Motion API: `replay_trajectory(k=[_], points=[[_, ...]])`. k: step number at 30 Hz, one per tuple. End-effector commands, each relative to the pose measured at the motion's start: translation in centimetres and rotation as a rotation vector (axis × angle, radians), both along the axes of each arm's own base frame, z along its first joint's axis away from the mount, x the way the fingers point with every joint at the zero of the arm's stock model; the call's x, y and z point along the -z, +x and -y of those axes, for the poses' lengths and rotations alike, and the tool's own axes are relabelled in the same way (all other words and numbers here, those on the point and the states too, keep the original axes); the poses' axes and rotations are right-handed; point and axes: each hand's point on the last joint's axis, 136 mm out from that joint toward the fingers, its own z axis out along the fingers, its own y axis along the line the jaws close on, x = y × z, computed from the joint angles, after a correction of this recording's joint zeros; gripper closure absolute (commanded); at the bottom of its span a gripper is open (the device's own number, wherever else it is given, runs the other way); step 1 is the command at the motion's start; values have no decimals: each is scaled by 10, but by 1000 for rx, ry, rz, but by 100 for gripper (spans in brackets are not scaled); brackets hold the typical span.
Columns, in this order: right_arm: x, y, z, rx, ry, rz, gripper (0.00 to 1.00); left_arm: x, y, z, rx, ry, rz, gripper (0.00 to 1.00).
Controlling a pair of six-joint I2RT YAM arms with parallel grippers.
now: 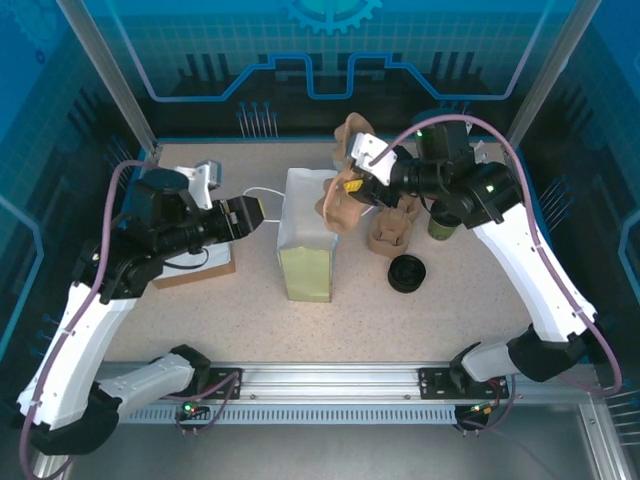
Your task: Pack the takeout coffee
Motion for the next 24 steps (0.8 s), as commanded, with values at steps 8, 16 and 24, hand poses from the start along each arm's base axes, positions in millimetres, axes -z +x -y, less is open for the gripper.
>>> replay_trajectory(k=[8,16,24], points=[[-20,1,-37,-80,330,-398,60,73,3,27,51,-83,-243,37],[2,-2,-49,-104,331,-653,62,96,23,35,32,-90,-275,38],[37,3,-59,-97,282,-812,64,110,30,33,10,-39,-303,55]])
